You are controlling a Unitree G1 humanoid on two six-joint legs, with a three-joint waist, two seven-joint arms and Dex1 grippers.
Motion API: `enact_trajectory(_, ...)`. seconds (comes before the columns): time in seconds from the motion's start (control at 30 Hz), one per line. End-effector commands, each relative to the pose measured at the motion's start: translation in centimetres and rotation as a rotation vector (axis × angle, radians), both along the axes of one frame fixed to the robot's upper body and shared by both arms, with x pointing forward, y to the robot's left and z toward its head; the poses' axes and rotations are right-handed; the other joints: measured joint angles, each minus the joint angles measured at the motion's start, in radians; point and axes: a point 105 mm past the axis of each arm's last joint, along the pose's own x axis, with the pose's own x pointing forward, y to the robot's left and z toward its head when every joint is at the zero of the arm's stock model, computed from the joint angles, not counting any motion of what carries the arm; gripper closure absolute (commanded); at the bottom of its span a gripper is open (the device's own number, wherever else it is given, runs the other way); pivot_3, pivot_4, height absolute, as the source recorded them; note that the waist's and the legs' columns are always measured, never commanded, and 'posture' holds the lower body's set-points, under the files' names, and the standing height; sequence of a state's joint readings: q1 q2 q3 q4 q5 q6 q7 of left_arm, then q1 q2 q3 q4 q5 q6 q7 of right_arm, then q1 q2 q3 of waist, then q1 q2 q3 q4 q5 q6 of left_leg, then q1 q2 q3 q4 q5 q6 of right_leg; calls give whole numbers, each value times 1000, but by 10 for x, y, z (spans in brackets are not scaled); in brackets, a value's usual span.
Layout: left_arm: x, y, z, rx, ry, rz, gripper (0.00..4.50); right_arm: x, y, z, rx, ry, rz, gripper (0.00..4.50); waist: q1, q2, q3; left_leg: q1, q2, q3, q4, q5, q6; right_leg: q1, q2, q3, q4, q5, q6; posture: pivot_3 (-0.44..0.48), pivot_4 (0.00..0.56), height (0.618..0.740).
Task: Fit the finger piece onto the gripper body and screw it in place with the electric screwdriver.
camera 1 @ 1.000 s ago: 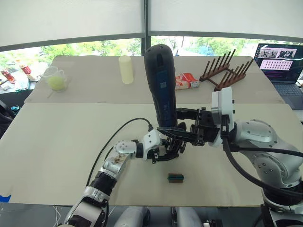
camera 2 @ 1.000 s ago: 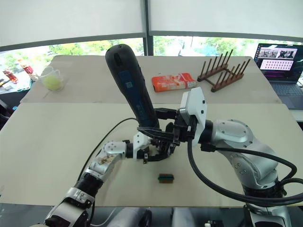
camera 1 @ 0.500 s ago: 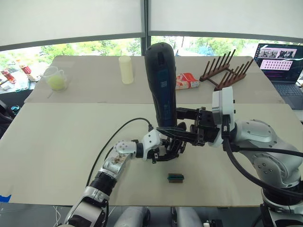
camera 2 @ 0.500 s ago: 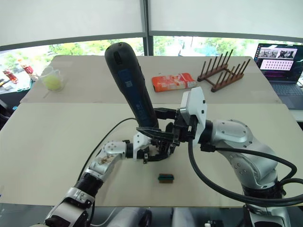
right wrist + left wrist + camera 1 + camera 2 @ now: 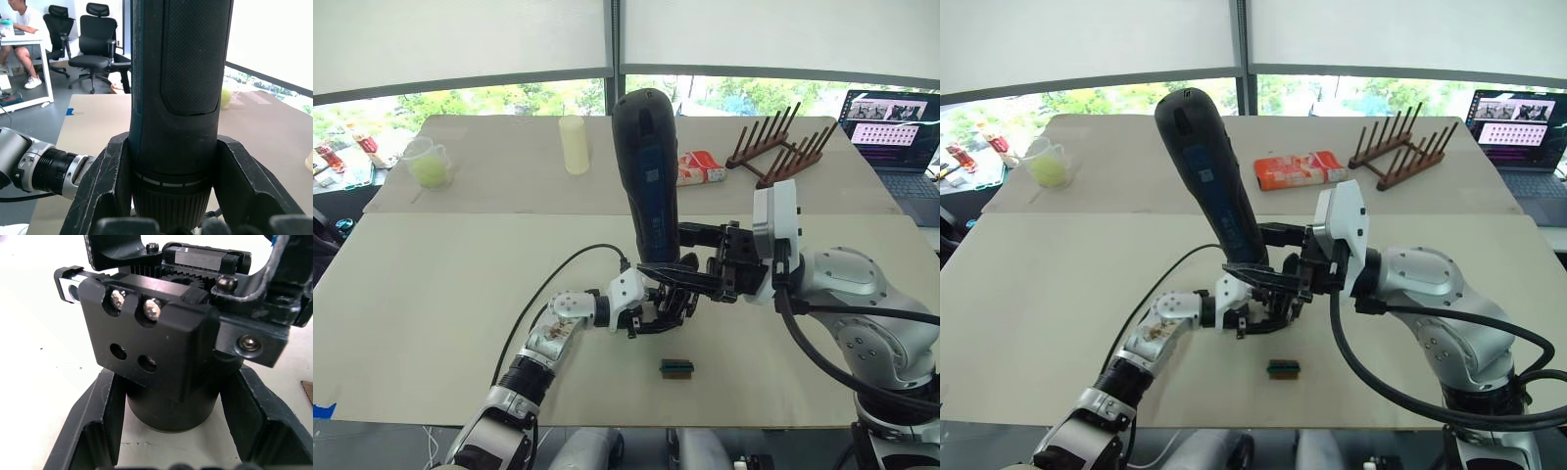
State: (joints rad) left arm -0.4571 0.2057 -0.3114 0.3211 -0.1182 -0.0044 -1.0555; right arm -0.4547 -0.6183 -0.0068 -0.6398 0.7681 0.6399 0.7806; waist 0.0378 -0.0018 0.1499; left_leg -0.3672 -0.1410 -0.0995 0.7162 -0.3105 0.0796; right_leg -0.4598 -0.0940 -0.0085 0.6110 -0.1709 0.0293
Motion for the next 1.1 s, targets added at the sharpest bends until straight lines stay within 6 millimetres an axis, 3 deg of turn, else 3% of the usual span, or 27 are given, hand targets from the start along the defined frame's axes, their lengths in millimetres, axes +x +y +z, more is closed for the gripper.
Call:
enact_trajectory(0.03, -3, -4, 9, -25, -37, -21, 2205, -11, 3, 17, 31, -109, 36, 2585, 0, 0, 0, 0, 0, 0, 0, 0, 0, 0, 0, 0, 0, 0, 0, 0, 150, 740)
enact_trajectory(1.1, -3, -4, 9, -24, -38, -20, 2205, -11, 1, 6, 16, -87, 27, 2585, 0, 0, 0, 0, 0, 0, 0, 0, 0, 0, 0, 0, 0, 0, 0, 0, 150, 740)
